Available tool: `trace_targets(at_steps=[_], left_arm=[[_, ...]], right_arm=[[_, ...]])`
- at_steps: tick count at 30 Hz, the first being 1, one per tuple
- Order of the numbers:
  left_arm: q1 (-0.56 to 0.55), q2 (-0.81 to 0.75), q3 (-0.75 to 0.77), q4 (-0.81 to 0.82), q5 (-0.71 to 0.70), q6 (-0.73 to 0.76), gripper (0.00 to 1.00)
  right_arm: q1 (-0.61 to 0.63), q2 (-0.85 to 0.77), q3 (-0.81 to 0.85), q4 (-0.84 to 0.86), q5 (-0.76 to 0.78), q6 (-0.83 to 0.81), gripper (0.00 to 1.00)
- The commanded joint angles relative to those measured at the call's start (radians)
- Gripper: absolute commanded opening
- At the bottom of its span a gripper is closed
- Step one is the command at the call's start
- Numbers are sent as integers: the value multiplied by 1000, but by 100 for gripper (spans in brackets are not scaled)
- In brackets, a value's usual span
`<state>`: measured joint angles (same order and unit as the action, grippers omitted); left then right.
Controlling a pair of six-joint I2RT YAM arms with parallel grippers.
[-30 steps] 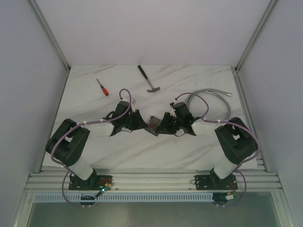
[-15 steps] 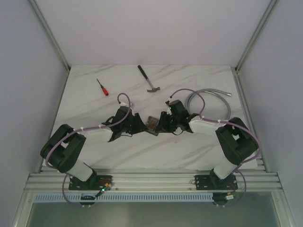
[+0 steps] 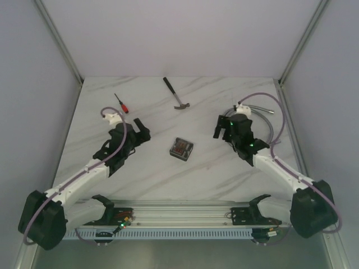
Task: Snap on the fuse box
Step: Adjust the fuse box base at the center of the board, then reset both arms
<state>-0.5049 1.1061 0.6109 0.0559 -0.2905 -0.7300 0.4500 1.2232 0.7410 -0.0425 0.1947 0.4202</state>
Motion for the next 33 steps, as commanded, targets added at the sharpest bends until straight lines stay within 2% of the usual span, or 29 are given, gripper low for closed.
trace_targets(at_steps=[1, 4, 6, 10, 12, 15, 19, 22, 27, 33], left_arm=[[78, -76, -76, -5, -318, 90, 100], [160, -117, -151, 124, -386, 119, 100], [210, -127, -202, 227, -422, 162, 100], [290, -107, -284, 412, -520, 254, 100], [332, -79, -318, 509, -512, 288, 100], [404, -5, -301, 546, -438, 328, 100], [421, 120, -335, 740, -409, 439, 100], [425, 212, -361, 903, -356, 499, 100], [448, 262, -346, 985, -181, 572, 100], [457, 283, -324, 975, -7, 638, 100]], right_arm=[[-61, -84, -92, 119, 354, -150, 100], [-97, -109, -201, 336, 512, -237, 99], [-144, -103, -270, 479, 559, -281, 99], [-245, -30, -403, 779, 530, -342, 100], [-283, 19, -472, 951, 479, -352, 100], [-316, 102, -551, 1205, 426, -366, 100], [-352, 144, -550, 1269, 262, -391, 100], [-371, 264, -576, 1436, 214, -400, 100], [-411, 302, -526, 1363, 39, -423, 100], [-424, 302, -506, 1324, 15, -419, 100]])
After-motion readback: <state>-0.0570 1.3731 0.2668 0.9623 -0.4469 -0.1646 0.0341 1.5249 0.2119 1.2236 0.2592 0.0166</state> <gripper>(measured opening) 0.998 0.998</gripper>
